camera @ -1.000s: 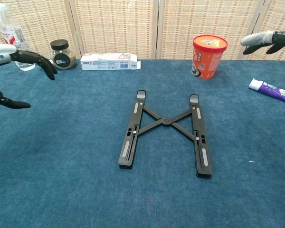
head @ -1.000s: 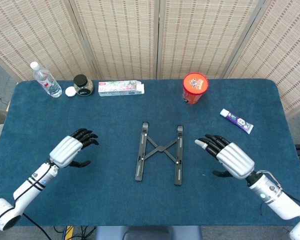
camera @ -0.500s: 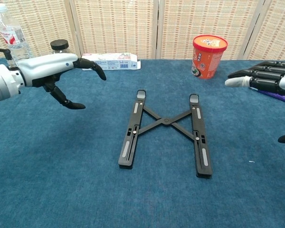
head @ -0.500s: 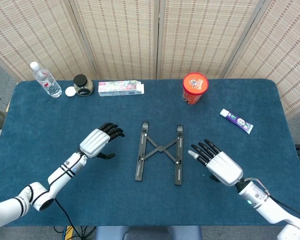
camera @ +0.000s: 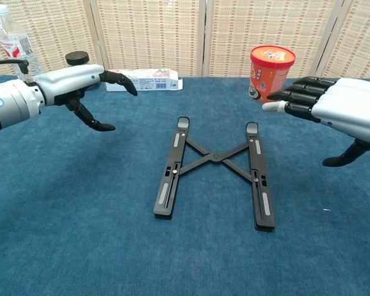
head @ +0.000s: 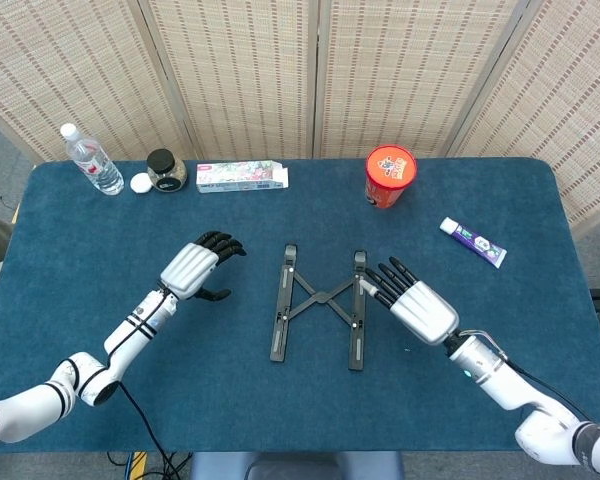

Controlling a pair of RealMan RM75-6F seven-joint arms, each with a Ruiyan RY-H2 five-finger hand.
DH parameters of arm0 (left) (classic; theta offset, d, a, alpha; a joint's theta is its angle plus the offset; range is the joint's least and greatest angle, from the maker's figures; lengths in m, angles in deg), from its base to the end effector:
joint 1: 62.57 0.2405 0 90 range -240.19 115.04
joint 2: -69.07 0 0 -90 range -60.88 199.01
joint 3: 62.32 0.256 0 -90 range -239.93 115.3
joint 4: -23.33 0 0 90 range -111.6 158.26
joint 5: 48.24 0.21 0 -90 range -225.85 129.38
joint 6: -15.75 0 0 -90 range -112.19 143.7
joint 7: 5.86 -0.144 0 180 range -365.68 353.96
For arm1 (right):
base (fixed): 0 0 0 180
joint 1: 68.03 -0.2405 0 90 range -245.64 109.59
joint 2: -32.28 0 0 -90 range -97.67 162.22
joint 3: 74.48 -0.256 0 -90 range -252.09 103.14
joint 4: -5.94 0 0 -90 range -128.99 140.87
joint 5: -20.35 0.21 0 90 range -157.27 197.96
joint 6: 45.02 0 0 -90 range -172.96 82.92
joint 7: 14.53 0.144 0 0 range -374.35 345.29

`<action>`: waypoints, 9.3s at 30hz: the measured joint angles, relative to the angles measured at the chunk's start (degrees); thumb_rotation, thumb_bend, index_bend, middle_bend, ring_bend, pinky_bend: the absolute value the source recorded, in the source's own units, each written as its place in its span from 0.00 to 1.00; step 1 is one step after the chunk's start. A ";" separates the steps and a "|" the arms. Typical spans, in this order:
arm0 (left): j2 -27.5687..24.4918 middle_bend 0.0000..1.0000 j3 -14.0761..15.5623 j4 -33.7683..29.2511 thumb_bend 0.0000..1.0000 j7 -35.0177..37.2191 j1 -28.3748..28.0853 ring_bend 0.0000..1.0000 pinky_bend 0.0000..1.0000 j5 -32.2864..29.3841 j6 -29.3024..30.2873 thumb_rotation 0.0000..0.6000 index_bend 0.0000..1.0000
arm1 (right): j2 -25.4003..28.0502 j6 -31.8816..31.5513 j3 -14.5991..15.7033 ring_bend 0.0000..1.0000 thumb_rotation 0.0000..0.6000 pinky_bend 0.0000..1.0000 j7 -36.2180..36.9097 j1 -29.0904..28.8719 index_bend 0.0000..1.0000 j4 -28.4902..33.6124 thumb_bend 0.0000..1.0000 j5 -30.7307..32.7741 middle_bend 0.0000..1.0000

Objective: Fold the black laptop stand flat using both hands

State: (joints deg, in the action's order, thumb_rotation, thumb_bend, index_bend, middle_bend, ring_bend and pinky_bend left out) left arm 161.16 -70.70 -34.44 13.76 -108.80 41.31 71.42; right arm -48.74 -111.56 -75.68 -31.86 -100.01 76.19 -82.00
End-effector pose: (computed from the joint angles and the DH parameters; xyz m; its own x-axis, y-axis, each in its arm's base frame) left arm -0.1684 0.3976 -0.0003 0.3544 0.2092 0.9114 0.8268 -0.5254 -0.2009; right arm -0.2309 -0.3027 0.0352 0.7899 0.1479 0.5952 -0.3993 -0.6126 0.6822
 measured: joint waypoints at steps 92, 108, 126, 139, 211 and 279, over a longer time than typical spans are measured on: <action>8.90 0.20 5.54 19.38 0.17 12.72 -3.59 0.12 0.07 -1.08 -2.29 1.00 0.20 | -22.03 0.03 2.11 0.00 1.00 0.00 -6.70 -10.76 0.00 -11.26 0.00 2.98 0.00; 12.47 0.20 7.09 24.97 0.17 18.38 -3.38 0.12 0.07 -0.69 -3.15 1.00 0.18 | -22.10 0.79 2.08 0.00 1.00 0.00 -5.76 -11.03 0.00 -12.06 0.00 2.87 0.00; 15.97 0.20 8.12 29.49 0.17 22.92 -3.42 0.11 0.07 -0.38 -4.13 1.00 0.18 | -19.12 0.49 2.39 0.00 1.00 0.00 -5.29 -10.14 0.00 -10.11 0.00 3.08 0.00; 17.49 0.20 7.87 30.52 0.17 23.15 -4.45 0.11 0.07 -0.63 -5.14 1.00 0.18 | -19.09 0.83 2.44 0.00 1.00 0.00 -4.86 -9.90 0.00 -10.55 0.00 3.15 0.00; 18.12 0.20 7.78 30.40 0.17 23.92 -4.84 0.11 0.07 -1.01 -5.25 1.00 0.18 | -31.38 1.04 -0.30 0.00 1.00 0.00 -5.20 -14.92 0.00 -22.70 0.00 3.85 0.00; -0.97 0.20 4.86 7.62 0.17 16.81 4.81 0.11 0.07 -6.77 3.74 1.00 0.18 | -5.81 25.09 0.47 0.00 1.00 0.00 12.80 -30.06 0.00 5.07 0.00 5.79 0.00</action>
State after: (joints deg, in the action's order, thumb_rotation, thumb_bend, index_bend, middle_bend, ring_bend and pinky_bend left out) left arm 160.20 -65.84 -26.83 30.58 -103.99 34.54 75.16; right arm -54.55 -86.47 -75.21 -19.06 -130.06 81.26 -76.22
